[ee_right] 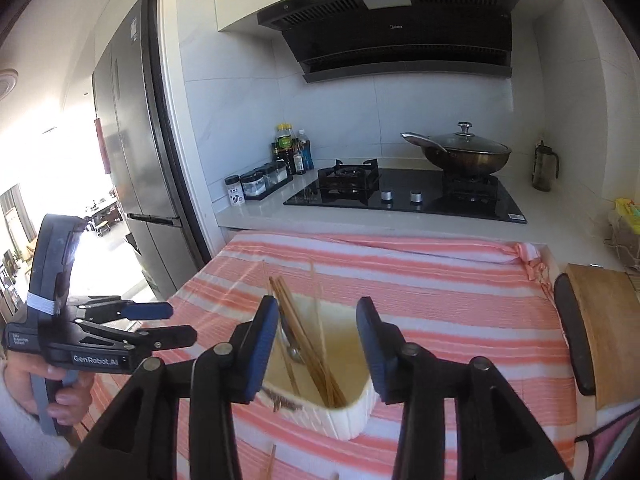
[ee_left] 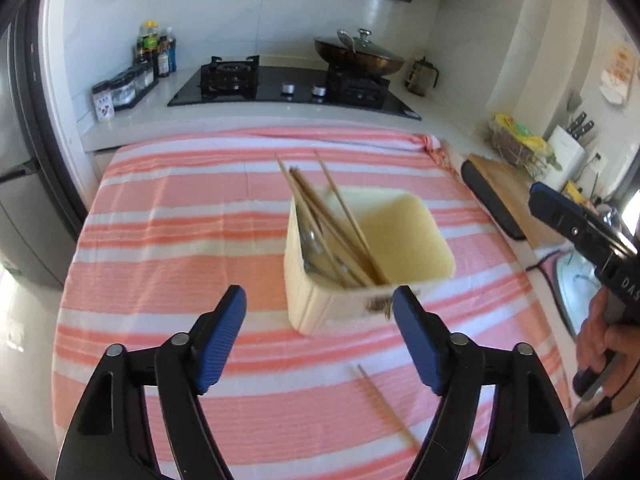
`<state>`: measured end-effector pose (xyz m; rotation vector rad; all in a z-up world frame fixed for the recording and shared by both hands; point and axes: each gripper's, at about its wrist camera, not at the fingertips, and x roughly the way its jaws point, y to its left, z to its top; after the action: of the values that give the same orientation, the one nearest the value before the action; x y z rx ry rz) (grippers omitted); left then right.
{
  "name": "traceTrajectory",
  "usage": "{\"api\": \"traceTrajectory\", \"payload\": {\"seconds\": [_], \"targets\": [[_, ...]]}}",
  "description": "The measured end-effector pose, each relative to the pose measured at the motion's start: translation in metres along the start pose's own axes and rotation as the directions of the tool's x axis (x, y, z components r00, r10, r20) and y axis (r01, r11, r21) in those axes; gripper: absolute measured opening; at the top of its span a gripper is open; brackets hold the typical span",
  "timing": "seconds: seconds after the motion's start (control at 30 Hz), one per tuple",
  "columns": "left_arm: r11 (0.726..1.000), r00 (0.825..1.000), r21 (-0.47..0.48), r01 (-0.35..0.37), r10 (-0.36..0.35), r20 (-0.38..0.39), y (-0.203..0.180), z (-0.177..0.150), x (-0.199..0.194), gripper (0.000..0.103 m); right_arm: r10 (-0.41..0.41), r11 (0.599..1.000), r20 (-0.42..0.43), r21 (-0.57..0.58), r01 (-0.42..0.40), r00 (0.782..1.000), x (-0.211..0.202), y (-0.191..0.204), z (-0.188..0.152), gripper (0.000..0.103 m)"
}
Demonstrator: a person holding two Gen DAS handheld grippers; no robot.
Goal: Organize utensils
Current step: 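Withdraw both tools back over the two remaining chopsticks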
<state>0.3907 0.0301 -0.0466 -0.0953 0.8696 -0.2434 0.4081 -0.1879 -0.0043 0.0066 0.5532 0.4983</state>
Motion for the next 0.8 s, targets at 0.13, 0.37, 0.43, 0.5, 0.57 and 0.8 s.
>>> {"api": "traceTrajectory", "payload": {"seconds": [0.13,0.37,0.43,0.5,0.57,0.8], "targets": [[1.0,0.997,0.026,0.015,-0.013,-0.072,-0.009,-0.075,0.005,0.084,-0.052,0.998,-0.038,-0.034,0.05,0.998,-0.038,-0.007,-0.073,0.049],[0.997,0.996,-0.028,-0.068,0.066,-0.064,-0.025,-0.153,0.032,0.084,-0.239,0.971,-0.265,-0.035,0.238,0.934,-0.047,-0.049,-0.221,0.051],[0.994,0.994,-0.041,-0.101,0.099,-0.049,-0.026,-0.159,0.039,0.084,-0.241,0.967,-0.304,0.007,0.256,0.922,-0.054,-0.06,-0.24,0.051],[0.992,0.993,-0.055,-0.113,0.111,-0.035,-0.025,-0.159,0.046,0.084,-0.241,0.961,-0.322,0.049,0.271,0.915,-0.06,-0.068,-0.249,0.051],[0.99,0.991,-0.053,-0.127,0.125,-0.036,-0.024,-0.158,0.054,0.084,-0.247,0.957,-0.321,0.067,0.282,0.914,-0.064,-0.07,-0.254,0.051],[0.984,0.985,-0.059,-0.167,0.163,-0.058,-0.018,-0.17,0.069,0.084,-0.254,0.952,-0.338,0.079,0.297,0.906,-0.058,-0.072,-0.262,0.051]]}}
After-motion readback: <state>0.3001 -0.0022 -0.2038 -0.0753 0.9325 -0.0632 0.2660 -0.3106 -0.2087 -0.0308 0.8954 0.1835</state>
